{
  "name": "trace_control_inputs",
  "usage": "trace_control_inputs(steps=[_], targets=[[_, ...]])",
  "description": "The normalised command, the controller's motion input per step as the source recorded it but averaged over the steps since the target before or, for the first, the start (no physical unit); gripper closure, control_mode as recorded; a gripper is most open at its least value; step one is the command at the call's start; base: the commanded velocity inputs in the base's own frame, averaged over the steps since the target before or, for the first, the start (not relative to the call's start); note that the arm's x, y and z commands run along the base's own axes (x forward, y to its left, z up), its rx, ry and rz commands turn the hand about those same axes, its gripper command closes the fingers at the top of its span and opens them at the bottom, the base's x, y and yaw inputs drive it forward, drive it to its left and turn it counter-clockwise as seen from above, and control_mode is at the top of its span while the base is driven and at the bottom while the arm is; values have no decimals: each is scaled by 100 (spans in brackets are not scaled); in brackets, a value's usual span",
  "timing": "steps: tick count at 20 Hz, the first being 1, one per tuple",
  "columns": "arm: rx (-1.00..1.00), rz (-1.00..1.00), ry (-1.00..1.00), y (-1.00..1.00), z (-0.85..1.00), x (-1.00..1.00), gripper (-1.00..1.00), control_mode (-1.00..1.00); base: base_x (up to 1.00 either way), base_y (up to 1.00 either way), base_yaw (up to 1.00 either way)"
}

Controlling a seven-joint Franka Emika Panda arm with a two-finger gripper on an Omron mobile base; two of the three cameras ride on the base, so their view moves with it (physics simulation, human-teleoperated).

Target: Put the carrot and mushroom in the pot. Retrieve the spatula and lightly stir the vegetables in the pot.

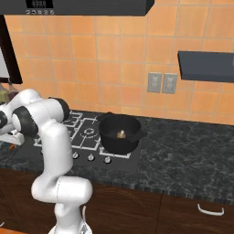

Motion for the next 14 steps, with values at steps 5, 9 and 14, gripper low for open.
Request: trace_control_inputs(steps=[5, 9, 14], targets=[[2, -9, -9, -18, -38, 6, -100, -100, 0, 0, 0], [2, -6, -4, -4, -18, 17, -100, -100, 0, 0, 0], [2, -3, 0, 0, -8, 24, -100, -100, 0, 0, 0]])
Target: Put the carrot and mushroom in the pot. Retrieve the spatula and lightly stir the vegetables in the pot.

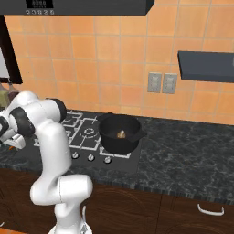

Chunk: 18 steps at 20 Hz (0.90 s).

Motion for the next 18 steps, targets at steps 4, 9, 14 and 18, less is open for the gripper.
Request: trace_control_inputs(steps=[4, 9, 14, 18], targets=[[0, -5, 2, 0, -22, 25, 100, -100, 0, 0, 0], [0, -4, 8, 0, -30, 10, 100, -100, 0, 0, 0], [-4, -1, 9, -3, -6, -2, 100, -100, 0, 0, 0], [0, 1, 0, -36, 20, -30, 100, -100, 0, 0, 0]])
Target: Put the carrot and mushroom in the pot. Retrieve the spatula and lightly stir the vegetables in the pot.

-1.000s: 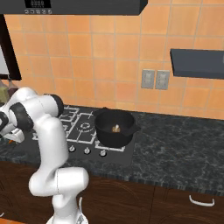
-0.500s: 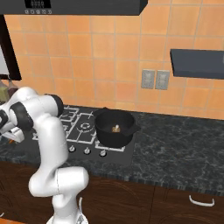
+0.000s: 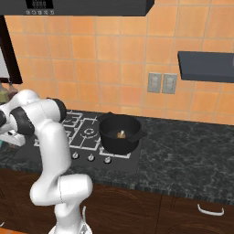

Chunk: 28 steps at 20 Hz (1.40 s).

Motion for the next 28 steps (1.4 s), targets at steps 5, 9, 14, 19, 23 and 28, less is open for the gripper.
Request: trace_control_inputs(steps=[5, 9, 14, 19, 23, 28], targets=[[0, 3, -9, -49, 72, -57, 100, -100, 0, 0, 0], [0, 4, -12, -43, 95, -58, 100, -100, 0, 0, 0], [1, 0, -1, -61, 82, -24, 100, -100, 0, 0, 0], [8, 0, 6, -87, 49, -1, 100, -100, 0, 0, 0], [9, 0, 9, -71, 36, 0, 100, -100, 0, 0, 0], [17, 0, 11, -72, 43, 4, 100, -100, 0, 0, 0]])
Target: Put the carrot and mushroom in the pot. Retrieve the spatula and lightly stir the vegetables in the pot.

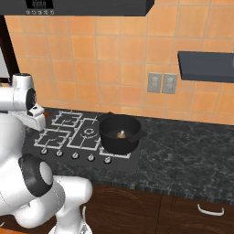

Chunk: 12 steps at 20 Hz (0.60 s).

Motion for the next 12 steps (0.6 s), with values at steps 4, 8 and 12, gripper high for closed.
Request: trace_control_inputs(steps=[4, 8, 12], targets=[[20, 0, 15, -79, 46, 18, 100, -100, 0, 0, 0], [17, -1, 20, -69, 45, 39, 100, -100, 0, 0, 0], [21, -2, 24, -76, 33, 43, 100, -100, 0, 0, 0]])
